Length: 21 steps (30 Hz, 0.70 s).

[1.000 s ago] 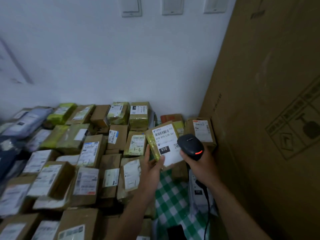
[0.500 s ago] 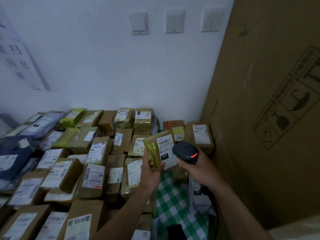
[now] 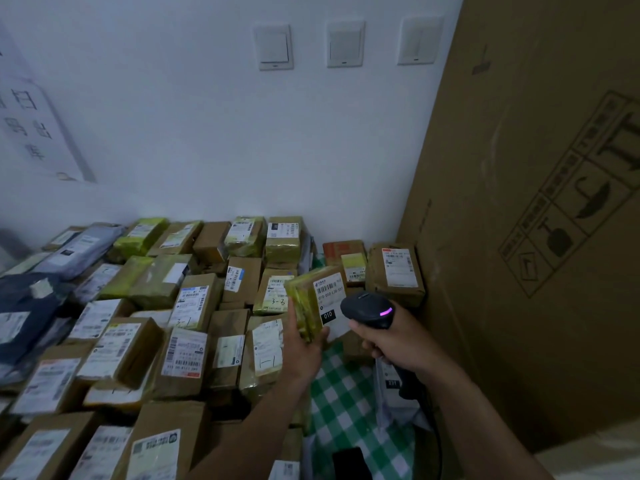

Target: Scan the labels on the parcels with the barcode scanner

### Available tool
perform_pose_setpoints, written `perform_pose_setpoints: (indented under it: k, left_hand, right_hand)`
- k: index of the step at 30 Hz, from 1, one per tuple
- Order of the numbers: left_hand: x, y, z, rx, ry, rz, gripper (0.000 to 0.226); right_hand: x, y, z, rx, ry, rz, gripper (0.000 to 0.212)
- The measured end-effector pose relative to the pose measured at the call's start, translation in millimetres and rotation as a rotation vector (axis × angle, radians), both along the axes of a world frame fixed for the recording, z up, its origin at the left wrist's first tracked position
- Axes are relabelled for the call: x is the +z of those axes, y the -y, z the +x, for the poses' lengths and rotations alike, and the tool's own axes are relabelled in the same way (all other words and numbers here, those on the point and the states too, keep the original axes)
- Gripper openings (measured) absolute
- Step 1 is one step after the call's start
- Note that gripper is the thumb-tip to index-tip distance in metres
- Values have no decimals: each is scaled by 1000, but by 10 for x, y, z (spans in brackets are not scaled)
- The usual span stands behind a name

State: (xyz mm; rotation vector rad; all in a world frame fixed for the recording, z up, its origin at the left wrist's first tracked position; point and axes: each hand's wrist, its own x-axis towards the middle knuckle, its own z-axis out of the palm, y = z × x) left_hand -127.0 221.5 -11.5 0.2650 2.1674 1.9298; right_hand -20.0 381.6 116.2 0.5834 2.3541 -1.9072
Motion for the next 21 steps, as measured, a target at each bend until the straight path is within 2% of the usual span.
perform_pose_setpoints:
  k: [6,11,17,21]
  left_hand:
    - [60,30,29,-40,0,-12,93]
    - [-126,194,377,-155,98,-113,85]
    - [-497,316,678,-260,254,-217,79]
    - [-684,173,658,-295,332,-308,77]
  right_hand:
    - [-77,-47,-12,-16,1,4,22]
    - [-341,-148,64,-98,49,3,39]
    - [-653,-152,114,-113,110,-19,49]
    - [-757,-142,148,-95,153,-25,39]
